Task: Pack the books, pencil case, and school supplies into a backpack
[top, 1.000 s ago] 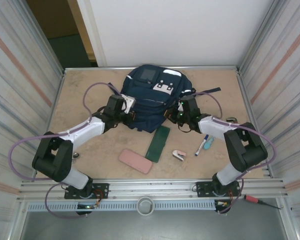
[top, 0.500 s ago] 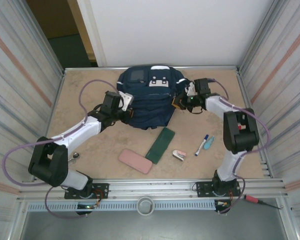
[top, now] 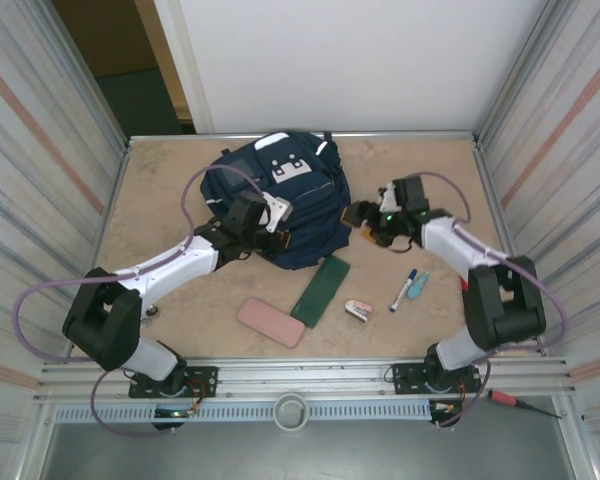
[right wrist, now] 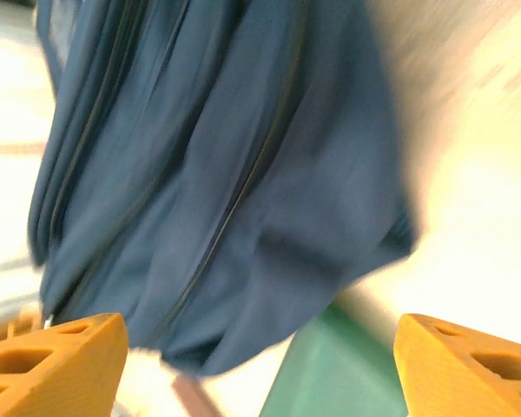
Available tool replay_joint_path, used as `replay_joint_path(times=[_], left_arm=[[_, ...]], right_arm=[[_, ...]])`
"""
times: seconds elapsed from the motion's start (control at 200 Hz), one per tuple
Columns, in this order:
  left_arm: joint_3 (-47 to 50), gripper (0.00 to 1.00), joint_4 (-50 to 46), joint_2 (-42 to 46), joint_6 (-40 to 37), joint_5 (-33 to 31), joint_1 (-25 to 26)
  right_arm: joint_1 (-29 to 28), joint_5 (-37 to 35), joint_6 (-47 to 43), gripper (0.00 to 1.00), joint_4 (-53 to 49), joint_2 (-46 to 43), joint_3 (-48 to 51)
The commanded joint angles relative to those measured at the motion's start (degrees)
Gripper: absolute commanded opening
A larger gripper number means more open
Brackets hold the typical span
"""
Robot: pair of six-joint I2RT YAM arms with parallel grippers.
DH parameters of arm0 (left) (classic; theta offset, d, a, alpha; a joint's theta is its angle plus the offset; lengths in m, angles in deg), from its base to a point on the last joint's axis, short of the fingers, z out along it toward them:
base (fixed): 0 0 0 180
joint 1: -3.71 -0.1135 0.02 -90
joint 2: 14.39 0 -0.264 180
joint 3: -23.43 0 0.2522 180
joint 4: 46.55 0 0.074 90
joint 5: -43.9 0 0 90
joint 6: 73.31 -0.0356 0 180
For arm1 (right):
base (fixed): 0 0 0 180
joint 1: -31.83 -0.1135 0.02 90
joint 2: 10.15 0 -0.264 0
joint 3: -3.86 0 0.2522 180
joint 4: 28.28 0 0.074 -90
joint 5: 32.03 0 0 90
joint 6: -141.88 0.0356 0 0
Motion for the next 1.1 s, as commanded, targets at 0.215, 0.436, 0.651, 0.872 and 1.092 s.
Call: replay_joint_path(times=[0.215, 0.436, 0.651, 0.872, 1.092], left_arm=[[-2.99, 0.00, 1.30, 0.41, -0.29, 0.57, 0.23], [-1.83, 0.00, 0.61, 1.29, -1.68, -1.64, -0.05], [1.03, 0.00, -1.58, 2.88, -4.09, -7.36, -4.59], [4.58, 0.00, -1.46, 3.86, -5.12, -6.70, -11.89], [6.58, 0.00, 4.27, 5.22, -2.31, 5.77, -13.73]], right_arm=[[-10.35, -10.58, 10.39, 0.83, 12.04, 4.31, 5.37], [-8.37, -8.08, 10.36, 0.28, 20.75, 8.07, 4.01], [-3.31, -6.78, 7.79, 0.00, 18.12, 1.83, 6.50], [3.53, -3.37, 6.77, 0.00, 15.79, -1.10, 6.48], [3.35, -4.16, 6.59, 0.00, 14.73, 1.27, 4.61]])
